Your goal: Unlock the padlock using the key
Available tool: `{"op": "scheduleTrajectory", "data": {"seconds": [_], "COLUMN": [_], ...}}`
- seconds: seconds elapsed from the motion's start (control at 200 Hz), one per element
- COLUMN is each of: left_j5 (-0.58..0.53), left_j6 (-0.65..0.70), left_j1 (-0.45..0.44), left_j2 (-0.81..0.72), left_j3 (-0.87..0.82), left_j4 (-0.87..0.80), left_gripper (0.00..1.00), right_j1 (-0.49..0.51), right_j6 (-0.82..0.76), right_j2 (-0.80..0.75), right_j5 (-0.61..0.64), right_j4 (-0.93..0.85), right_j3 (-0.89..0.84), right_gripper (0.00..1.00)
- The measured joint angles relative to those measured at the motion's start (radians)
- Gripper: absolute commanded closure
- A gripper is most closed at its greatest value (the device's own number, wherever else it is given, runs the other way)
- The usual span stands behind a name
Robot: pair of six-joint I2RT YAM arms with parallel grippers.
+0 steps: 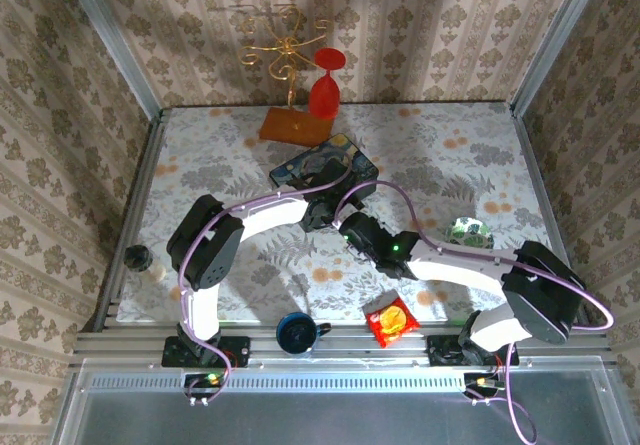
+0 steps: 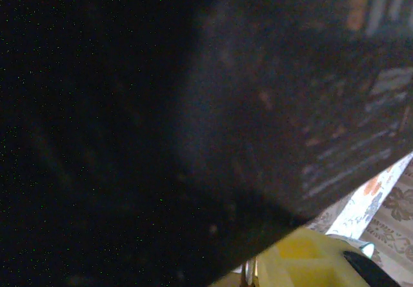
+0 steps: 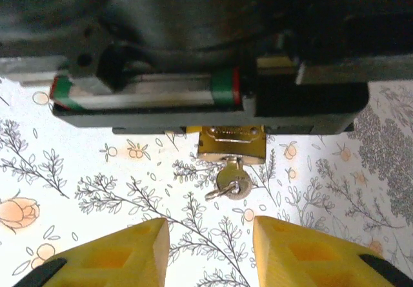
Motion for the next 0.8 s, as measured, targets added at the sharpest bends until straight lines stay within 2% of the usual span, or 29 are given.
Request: {"op": "scheduleTrajectory", "data": {"seconds": [0.27, 0.51, 0.67, 0.8], "left_j5": [0.003, 0.002, 0.002, 0.002], "left_j6": [0.0, 0.0, -0.002, -0.003], "left_j1": [0.018, 0.032, 0.035, 0.023], "left_j2": [0.0, 0.008, 0.01, 0.01], "left_j3": [0.0, 0.0, 0.0, 0.0], "left_j4": [-0.003, -0.006, -0.003, -0.003], "left_gripper": [1.0, 1.0, 1.0, 1.0], "right_j1": [0.003, 0.011, 0.005, -0.017], "right_j6": [-0.019, -0.025, -0.019, 0.003], "right_j2": [0.042, 0.085, 0.082, 0.04], "right_j5": [0.054, 0.105, 0.085, 0.047], "right_j4": [-0.01, 0.029, 0.094, 0.152], "right_j3": [0.038, 0.046, 0.014, -0.036], "right_gripper": [0.6, 0.73, 0.72, 0.85]}}
